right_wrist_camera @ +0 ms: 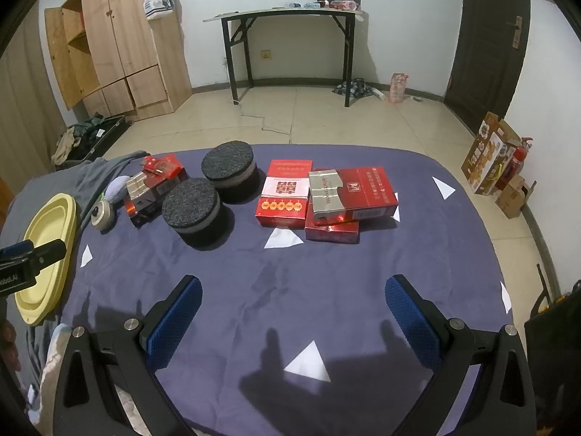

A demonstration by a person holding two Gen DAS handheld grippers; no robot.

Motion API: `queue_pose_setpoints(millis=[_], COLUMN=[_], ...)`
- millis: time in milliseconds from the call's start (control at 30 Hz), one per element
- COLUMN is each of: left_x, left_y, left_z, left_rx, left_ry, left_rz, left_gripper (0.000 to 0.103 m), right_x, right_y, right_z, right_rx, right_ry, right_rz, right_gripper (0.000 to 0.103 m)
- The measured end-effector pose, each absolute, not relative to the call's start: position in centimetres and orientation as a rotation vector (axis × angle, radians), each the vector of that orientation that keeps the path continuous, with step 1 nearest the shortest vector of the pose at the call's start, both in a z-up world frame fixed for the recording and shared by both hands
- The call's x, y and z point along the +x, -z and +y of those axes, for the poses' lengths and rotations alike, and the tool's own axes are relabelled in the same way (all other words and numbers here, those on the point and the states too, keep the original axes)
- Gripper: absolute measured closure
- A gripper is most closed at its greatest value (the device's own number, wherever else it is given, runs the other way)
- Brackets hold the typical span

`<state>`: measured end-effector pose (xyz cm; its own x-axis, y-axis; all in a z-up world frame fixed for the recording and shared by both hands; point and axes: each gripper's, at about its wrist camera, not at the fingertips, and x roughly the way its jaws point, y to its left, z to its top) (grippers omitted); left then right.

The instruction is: Organize rigid objects

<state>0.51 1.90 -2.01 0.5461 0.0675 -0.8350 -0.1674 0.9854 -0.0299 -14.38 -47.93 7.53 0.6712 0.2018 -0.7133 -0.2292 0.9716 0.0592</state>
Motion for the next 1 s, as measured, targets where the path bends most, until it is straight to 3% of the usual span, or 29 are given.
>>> queue_pose_setpoints(millis=[1000], left_x=[0.8], left_y=[1.9], left_z=[3.2], left_rx=[-0.117], left_ry=[-0.146], left_rz=[0.999], left_gripper=[0.0], right_x=[-14.2], right_y=[-7.4], right_z=[-47.9], right_rx=[-0.036], right_ry=[-0.255], right_rz=[0.811], right_gripper=[0.0])
